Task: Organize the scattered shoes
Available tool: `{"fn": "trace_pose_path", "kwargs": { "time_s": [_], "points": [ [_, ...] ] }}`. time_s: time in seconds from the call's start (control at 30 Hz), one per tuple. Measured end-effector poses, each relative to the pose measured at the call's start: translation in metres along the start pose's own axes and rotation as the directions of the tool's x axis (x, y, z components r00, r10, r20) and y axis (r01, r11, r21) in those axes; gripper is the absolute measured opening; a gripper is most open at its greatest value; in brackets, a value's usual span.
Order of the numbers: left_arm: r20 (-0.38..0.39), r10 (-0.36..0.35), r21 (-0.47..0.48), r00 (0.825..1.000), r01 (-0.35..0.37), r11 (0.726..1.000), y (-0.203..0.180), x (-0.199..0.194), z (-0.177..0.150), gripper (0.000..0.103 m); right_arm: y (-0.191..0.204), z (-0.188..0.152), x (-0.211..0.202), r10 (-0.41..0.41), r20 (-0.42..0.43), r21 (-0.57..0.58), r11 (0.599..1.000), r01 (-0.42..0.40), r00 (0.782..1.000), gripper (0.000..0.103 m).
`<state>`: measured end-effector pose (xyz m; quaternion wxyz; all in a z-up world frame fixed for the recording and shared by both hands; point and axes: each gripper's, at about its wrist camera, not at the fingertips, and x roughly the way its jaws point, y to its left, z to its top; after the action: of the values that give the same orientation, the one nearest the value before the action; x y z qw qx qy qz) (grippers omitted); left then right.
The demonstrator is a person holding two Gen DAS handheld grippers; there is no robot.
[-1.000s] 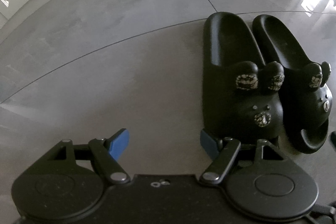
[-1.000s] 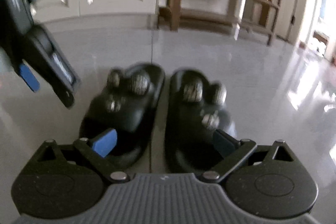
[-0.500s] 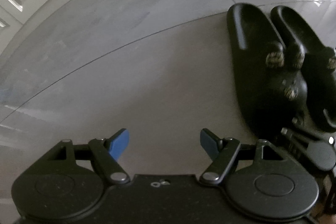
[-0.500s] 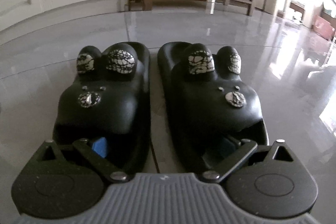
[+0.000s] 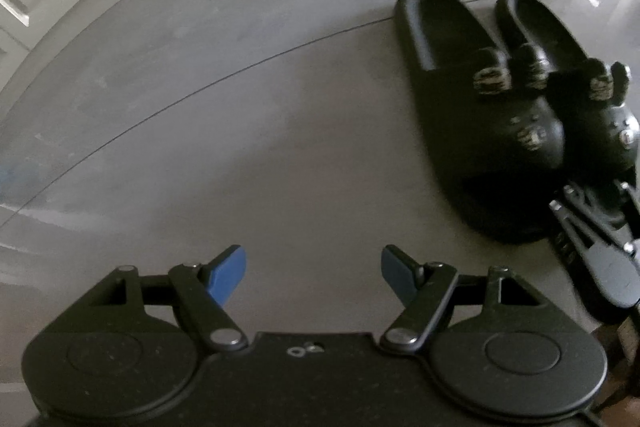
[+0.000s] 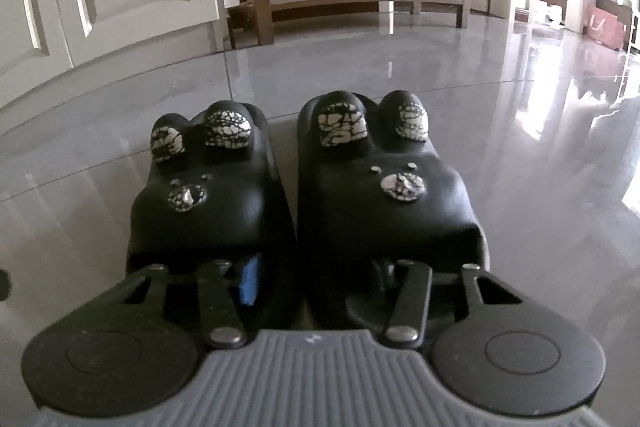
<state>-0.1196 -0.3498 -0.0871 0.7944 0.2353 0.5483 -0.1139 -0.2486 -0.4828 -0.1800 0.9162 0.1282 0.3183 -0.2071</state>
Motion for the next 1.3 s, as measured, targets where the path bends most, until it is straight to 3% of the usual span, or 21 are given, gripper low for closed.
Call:
{"fn": "trace_pose_path", "kwargs": {
  "time_s": [0.17, 0.4, 0.43, 0.53, 0.77, 0.87, 0.93, 1.07, 1.2, 1.3],
  "points": [
    [0.013, 0.003, 0.010, 1.000, -0.004, 1.000, -0.009, -0.004, 0.001, 0.075, -0.006, -0.002, -0.002, -0.010, 0.010, 0.019, 1.000, 0.009, 1.000, 0.044],
    [0.009, 0.001, 0.031, 1.000, -0.001, 1.000, -0.009, -0.005, -0.003, 0.075, -0.007, -0.001, 0.002, -0.021, 0.010, 0.046, 0.999, 0.021, 1.000, 0.048],
    [0.007, 0.002, 0.032, 1.000, -0.002, 0.999, -0.008, -0.005, -0.003, 0.075, -0.006, -0.001, 0.003, -0.018, 0.007, 0.041, 0.999, 0.017, 1.000, 0.052],
    [0.002, 0.006, 0.034, 1.000, -0.006, 0.999, -0.006, -0.002, -0.002, 0.075, -0.006, 0.000, 0.006, -0.034, -0.049, 0.035, 0.999, 0.036, 0.998, 0.095],
    [-0.003, -0.001, 0.029, 1.000, 0.001, 1.000, -0.007, 0.005, 0.003, 0.075, -0.018, 0.000, -0.020, 0.020, -0.068, 0.026, 0.999, -0.018, 0.997, 0.095],
    [-0.002, -0.013, 0.034, 1.000, 0.013, 0.999, -0.012, 0.008, 0.006, 0.075, -0.021, -0.002, -0.028, 0.020, -0.032, -0.002, 1.000, -0.020, 0.999, 0.095],
    [0.002, -0.018, 0.045, 1.000, 0.018, 0.999, -0.014, 0.007, 0.007, 0.075, -0.023, 0.001, -0.021, 0.003, -0.077, -0.035, 0.999, -0.006, 0.997, 0.095],
    [0.020, -0.022, 0.067, 1.000, 0.021, 0.998, -0.019, 0.004, 0.008, 0.075, -0.036, 0.009, -0.030, 0.104, -0.120, -0.007, 0.994, -0.106, 0.987, 0.095],
    [0.020, -0.046, 0.057, 0.999, 0.045, 0.997, -0.020, 0.006, 0.010, 0.075, -0.039, 0.014, -0.049, 0.144, -0.120, -0.001, 0.989, -0.146, 0.982, 0.095],
    [0.024, -0.062, 0.059, 0.998, 0.060, 0.996, -0.021, 0.007, 0.011, 0.075, -0.036, 0.019, -0.065, 0.147, -0.071, -0.045, 0.988, -0.150, 0.987, 0.095]
  ]
}}
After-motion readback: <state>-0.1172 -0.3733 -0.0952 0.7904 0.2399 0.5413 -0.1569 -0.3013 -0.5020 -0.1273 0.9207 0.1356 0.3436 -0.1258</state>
